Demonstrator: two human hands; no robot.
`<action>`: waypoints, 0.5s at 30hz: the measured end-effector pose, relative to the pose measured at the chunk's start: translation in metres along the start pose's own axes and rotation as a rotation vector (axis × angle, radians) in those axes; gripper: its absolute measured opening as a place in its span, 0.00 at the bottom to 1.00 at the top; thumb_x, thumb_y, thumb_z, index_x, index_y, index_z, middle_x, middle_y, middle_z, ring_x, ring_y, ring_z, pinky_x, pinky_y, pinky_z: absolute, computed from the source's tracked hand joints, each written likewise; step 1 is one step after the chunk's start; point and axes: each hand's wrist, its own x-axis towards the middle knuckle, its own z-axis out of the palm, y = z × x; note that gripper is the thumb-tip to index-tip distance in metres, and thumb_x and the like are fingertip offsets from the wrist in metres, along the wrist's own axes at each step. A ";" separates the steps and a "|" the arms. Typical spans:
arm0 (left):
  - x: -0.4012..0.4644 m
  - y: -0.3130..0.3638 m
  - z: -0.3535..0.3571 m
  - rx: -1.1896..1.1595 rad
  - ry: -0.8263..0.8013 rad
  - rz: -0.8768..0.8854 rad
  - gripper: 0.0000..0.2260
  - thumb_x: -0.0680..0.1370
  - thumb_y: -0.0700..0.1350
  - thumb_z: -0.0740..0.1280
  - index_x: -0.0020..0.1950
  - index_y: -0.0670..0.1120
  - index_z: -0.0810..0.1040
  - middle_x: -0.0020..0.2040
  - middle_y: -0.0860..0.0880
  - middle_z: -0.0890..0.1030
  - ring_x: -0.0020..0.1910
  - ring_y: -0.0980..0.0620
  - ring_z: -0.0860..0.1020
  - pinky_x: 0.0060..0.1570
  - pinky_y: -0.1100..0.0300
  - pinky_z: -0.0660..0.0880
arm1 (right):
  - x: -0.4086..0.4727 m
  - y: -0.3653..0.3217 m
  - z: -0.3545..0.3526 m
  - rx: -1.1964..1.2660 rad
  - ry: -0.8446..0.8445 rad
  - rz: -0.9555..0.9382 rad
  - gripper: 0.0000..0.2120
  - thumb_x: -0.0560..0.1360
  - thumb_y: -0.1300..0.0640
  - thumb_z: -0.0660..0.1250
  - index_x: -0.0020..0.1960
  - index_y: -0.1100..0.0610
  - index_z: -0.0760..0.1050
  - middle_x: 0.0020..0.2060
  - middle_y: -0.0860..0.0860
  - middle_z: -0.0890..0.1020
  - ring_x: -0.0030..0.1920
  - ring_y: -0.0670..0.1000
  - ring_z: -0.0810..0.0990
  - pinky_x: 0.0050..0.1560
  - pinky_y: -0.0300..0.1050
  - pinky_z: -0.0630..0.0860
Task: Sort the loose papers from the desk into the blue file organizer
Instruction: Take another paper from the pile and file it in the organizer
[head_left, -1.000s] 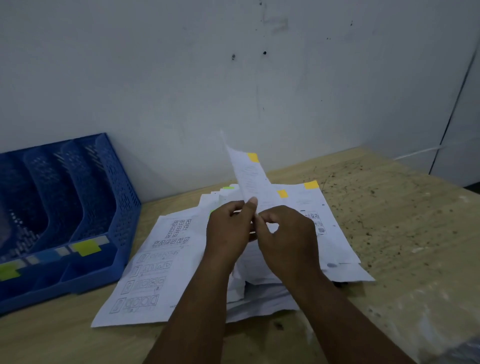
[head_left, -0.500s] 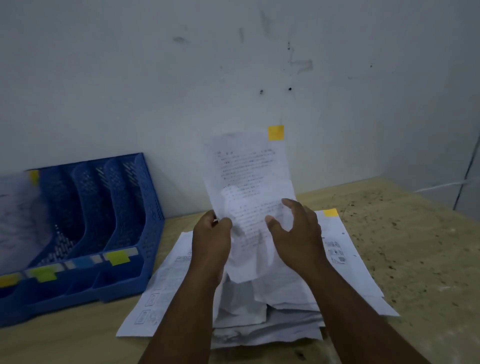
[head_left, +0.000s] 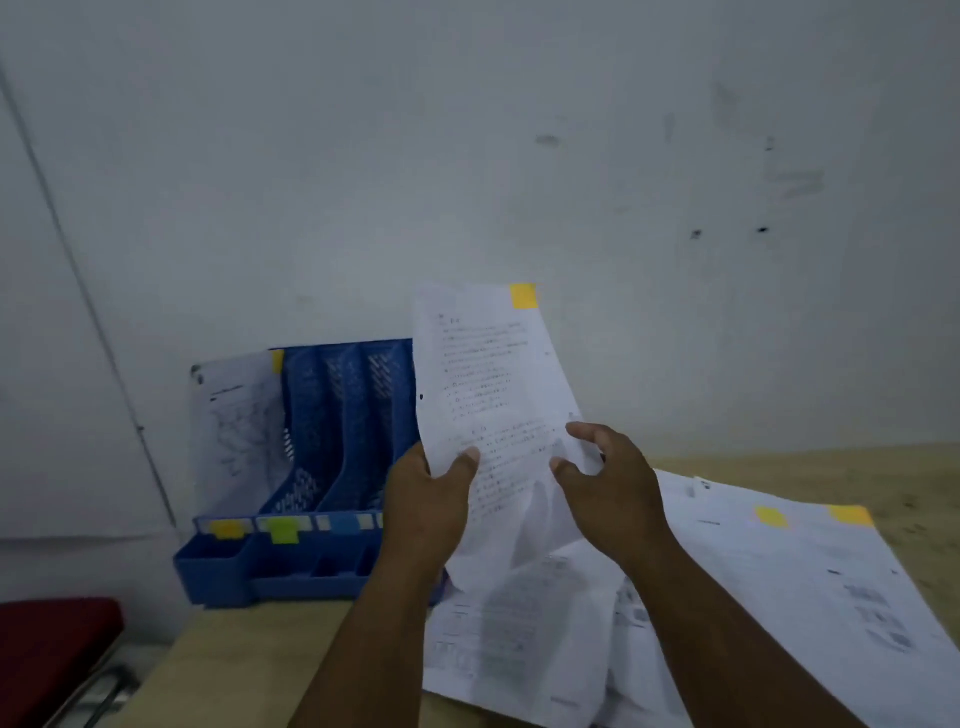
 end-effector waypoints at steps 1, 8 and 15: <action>0.006 0.002 -0.014 0.017 0.038 0.029 0.05 0.79 0.46 0.72 0.51 0.56 0.81 0.45 0.61 0.83 0.40 0.65 0.82 0.33 0.71 0.76 | 0.002 -0.008 0.014 0.006 -0.020 -0.020 0.19 0.77 0.52 0.71 0.66 0.45 0.74 0.65 0.42 0.75 0.66 0.46 0.73 0.62 0.38 0.68; 0.046 0.008 -0.108 0.160 0.356 0.213 0.08 0.81 0.48 0.69 0.60 0.52 0.77 0.46 0.61 0.78 0.45 0.60 0.78 0.40 0.67 0.73 | 0.013 -0.064 0.104 0.016 -0.214 -0.208 0.24 0.77 0.50 0.71 0.71 0.47 0.70 0.61 0.42 0.70 0.58 0.41 0.69 0.59 0.36 0.66; 0.081 0.010 -0.176 0.272 0.553 0.318 0.11 0.82 0.48 0.68 0.62 0.47 0.80 0.54 0.52 0.81 0.51 0.52 0.79 0.52 0.60 0.75 | 0.024 -0.093 0.183 -0.048 -0.343 -0.317 0.26 0.77 0.49 0.70 0.73 0.47 0.68 0.71 0.46 0.69 0.70 0.48 0.68 0.66 0.40 0.63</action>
